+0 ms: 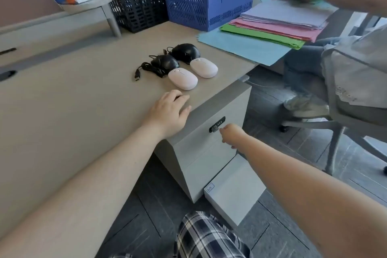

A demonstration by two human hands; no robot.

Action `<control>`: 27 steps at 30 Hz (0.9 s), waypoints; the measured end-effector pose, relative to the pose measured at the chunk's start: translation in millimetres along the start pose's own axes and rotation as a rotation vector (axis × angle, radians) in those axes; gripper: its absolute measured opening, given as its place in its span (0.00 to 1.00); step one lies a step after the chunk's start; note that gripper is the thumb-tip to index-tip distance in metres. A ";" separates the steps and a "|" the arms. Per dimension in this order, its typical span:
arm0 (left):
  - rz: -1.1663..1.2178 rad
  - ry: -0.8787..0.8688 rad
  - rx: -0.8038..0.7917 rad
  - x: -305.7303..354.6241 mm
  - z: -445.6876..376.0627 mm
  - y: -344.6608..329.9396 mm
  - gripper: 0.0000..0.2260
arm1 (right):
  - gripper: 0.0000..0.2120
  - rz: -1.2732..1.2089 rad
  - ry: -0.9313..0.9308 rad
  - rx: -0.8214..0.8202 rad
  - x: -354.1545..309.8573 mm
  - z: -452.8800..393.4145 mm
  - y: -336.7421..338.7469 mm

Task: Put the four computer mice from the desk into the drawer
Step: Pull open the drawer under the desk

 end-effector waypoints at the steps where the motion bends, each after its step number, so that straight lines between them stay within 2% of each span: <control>1: 0.011 -0.001 0.013 -1.8 -0.7 -1.1 0.25 | 0.06 -0.026 0.001 -0.001 -1.7 -2.7 -3.1; 4: -0.010 0.007 0.019 -2.2 -0.6 -0.6 0.26 | 0.09 -0.089 -0.024 0.011 -7.1 -10.0 -11.1; 10: -0.038 -0.005 0.035 -4.1 -1.6 -2.6 0.26 | 0.05 -0.272 -0.083 0.013 -9.1 -17.3 -18.9; 14: -0.055 -0.018 0.038 -2.8 -1.3 -1.8 0.33 | 0.04 -0.330 -0.096 -0.012 -10.0 -12.1 -18.5; 17: -0.055 -0.018 0.031 -2.4 -1.0 -2.2 0.33 | 0.03 -0.392 -0.107 -0.003 -4.8 -11.1 -22.9; 20: -0.047 0.005 0.010 -3.0 -1.6 -1.4 0.27 | 0.03 -0.366 -0.155 -0.047 -5.5 -7.8 -14.7; 23: -0.043 0.006 -0.002 -3.2 -1.0 -0.7 0.25 | 0.07 -0.232 -0.294 -0.151 -2.5 5.2 3.0; 25: -0.042 0.000 -0.004 -2.4 -0.1 0.2 0.25 | 0.10 -0.112 -0.283 -0.071 5.4 14.9 10.6; 27: -0.044 0.003 -0.010 -1.1 2.1 2.0 0.26 | 0.17 0.043 -0.133 0.267 11.8 25.8 16.6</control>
Point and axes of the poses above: each hand's wrist, its own z-axis away from the middle knuckle, its own y-axis out of the back of the hand, x = y × z, the point moved 1 cm from there along -z, towards the middle knuckle, and after that the axes turned 4 degrees about -y, right-handed, at the moved point
